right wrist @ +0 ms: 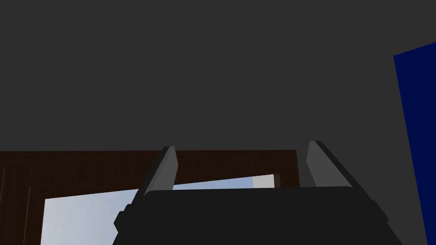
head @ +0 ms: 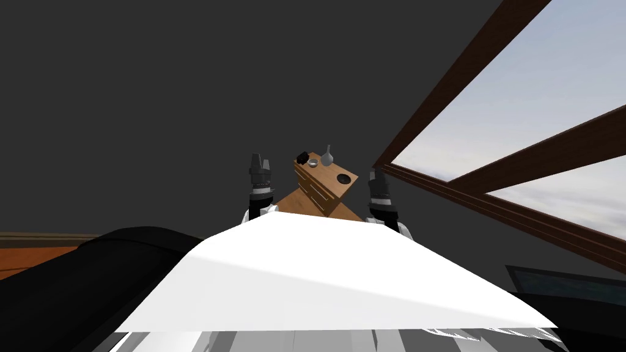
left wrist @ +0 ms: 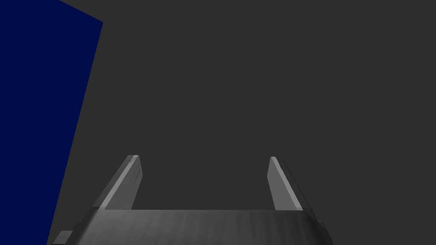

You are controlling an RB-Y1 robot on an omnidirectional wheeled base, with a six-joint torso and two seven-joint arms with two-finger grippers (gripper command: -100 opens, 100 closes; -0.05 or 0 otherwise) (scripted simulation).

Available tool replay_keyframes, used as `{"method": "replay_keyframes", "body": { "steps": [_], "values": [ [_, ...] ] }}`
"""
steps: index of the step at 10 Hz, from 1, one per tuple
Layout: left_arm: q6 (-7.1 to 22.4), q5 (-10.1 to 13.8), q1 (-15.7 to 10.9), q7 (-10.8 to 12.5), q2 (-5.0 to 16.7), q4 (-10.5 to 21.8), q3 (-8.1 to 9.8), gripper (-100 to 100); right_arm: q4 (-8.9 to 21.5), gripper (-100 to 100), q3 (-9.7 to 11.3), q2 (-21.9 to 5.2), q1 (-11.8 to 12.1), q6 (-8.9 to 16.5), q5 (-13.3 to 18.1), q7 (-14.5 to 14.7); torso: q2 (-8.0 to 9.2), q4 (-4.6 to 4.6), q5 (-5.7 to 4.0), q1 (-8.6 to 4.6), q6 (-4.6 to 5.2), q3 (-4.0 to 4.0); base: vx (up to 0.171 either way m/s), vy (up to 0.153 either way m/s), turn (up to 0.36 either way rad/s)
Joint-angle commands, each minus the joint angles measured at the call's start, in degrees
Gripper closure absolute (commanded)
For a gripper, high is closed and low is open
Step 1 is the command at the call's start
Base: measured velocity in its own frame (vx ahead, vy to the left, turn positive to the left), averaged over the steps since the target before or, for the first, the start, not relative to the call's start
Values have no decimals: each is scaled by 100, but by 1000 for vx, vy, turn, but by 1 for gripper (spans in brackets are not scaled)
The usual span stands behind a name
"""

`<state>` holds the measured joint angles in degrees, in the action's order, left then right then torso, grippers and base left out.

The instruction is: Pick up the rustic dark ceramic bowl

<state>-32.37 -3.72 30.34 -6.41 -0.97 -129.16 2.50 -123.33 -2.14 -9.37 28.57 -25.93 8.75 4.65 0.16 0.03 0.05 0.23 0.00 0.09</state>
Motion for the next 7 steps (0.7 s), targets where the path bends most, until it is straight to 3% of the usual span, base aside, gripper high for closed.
{"method": "replay_keyframes", "body": {
  "steps": [1, 7],
  "values": [
    [0, 0, 0, 0, 0, 0, 0, 0, 263, -100, 47, -286, -113, 56, 286, 135, 0, 0, 0, 0, 0, 0, -59, 75, 36],
    [0, 0, 0, 0, 0, 0, 0, 0, 1027, -100, 211, -1008, -380, 141, 1254, 521, -2, 0, 1, 0, 1, 0, -46, 71, 27]
  ]
}}
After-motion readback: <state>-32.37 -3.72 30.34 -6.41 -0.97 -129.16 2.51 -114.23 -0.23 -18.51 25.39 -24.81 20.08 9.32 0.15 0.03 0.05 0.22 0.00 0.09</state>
